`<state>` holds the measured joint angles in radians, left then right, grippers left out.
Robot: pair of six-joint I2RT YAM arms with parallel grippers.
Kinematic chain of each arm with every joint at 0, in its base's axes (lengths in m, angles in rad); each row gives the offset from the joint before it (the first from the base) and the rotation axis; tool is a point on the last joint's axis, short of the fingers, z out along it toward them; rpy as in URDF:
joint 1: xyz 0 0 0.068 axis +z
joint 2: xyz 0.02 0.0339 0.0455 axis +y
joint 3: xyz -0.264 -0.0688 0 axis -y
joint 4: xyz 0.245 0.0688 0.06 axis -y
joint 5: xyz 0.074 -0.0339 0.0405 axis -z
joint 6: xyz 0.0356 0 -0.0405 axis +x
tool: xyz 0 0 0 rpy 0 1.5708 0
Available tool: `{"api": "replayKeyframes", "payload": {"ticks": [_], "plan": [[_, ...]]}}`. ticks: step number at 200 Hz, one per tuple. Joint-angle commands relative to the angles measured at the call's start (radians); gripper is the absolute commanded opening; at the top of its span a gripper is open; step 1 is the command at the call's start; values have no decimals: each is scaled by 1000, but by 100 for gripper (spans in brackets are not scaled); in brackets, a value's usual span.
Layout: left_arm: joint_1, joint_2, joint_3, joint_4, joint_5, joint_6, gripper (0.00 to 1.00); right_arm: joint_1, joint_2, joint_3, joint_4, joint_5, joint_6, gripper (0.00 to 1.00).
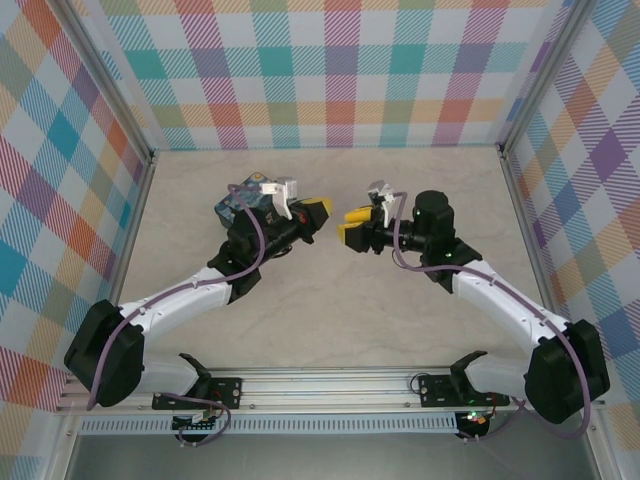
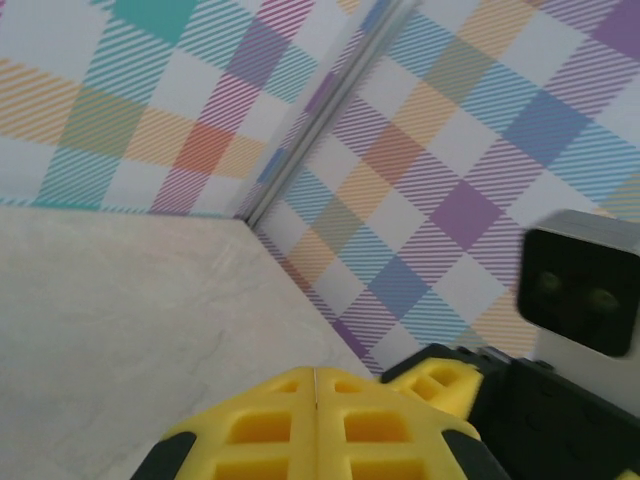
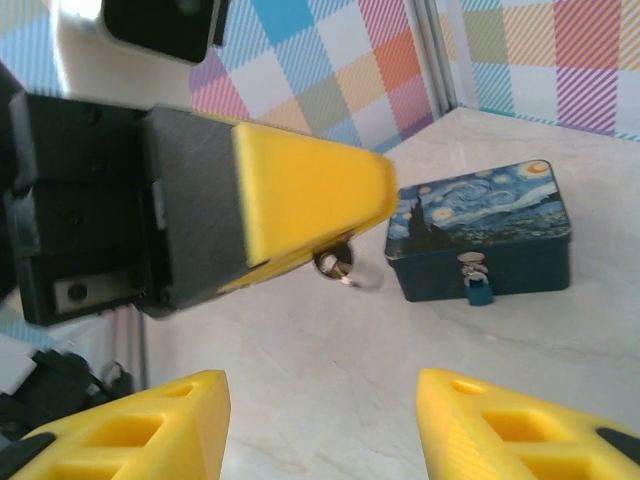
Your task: Unlock the padlock with the key
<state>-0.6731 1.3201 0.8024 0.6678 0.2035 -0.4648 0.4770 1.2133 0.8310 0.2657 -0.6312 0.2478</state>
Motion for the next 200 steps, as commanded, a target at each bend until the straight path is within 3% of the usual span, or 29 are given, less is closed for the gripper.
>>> {"api": "replayKeyframes", "payload": {"ticks": [1, 25, 58, 122, 200], "plan": [[-12, 6, 7, 136, 64, 93, 0, -52, 15, 2, 172, -110, 227, 53], [-13, 9, 9, 160, 103, 92, 0, -90, 30, -25, 297, -163, 381, 56], [-14, 14, 14, 189, 130, 56, 0, -91, 62, -14, 348, -261, 423, 56], [-16, 29, 17, 286, 147, -75, 0, -89, 138, -42, 686, -308, 595, 49], [-25, 49, 28, 292, 137, -98, 0, -66, 178, -11, 695, -318, 602, 39]]}}
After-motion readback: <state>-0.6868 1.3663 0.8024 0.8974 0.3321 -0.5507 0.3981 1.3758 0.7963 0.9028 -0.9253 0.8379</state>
